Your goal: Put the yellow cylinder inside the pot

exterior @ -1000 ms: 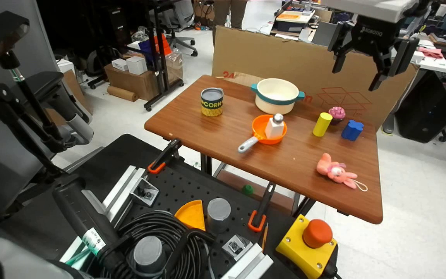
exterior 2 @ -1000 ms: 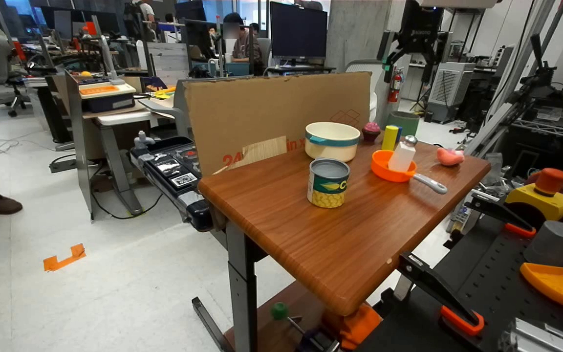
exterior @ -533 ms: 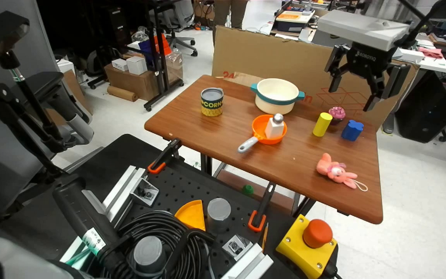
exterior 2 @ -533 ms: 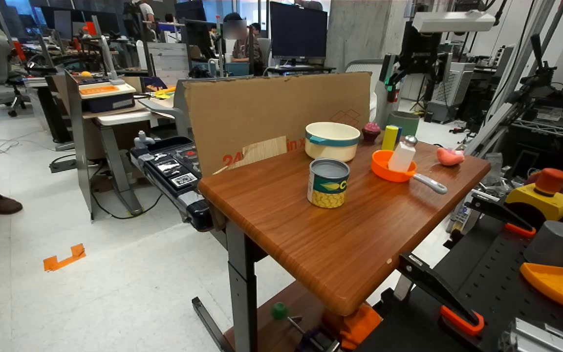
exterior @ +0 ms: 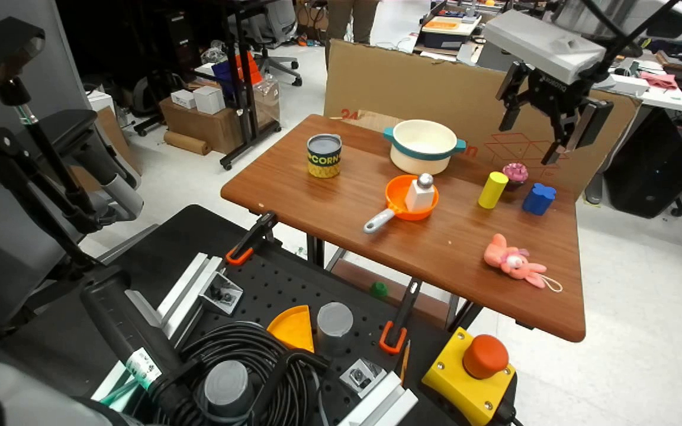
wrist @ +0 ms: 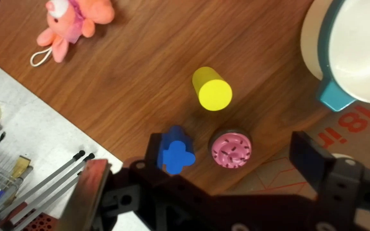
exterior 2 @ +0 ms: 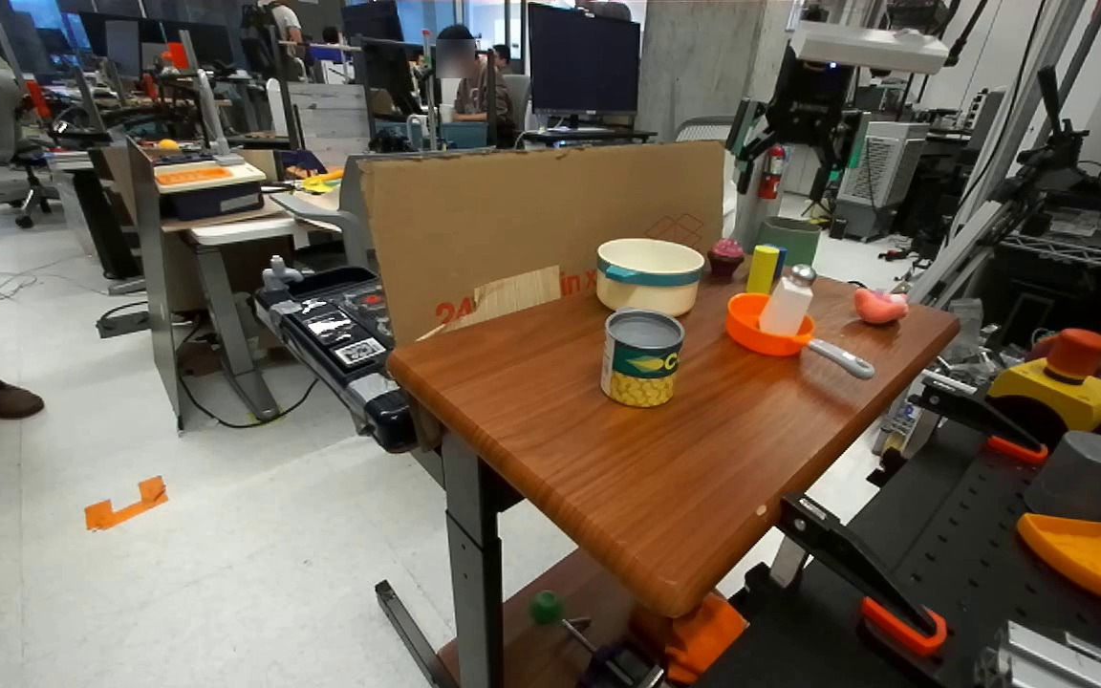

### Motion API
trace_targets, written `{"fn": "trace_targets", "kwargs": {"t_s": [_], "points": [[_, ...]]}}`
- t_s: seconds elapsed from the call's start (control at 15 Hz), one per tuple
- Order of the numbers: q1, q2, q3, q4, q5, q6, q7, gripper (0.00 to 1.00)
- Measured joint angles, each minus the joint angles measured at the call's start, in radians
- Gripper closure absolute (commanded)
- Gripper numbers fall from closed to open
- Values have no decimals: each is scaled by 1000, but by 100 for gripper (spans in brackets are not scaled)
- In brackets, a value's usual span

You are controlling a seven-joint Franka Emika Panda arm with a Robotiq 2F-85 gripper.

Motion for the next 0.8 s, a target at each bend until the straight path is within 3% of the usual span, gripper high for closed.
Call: {"fn": "trace_targets", "kwargs": {"t_s": [0.2, 0.8], "points": [[1, 0, 8, -5, 46, 8, 2, 0], [1, 8, 7, -41, 45, 14, 3, 0]]}}
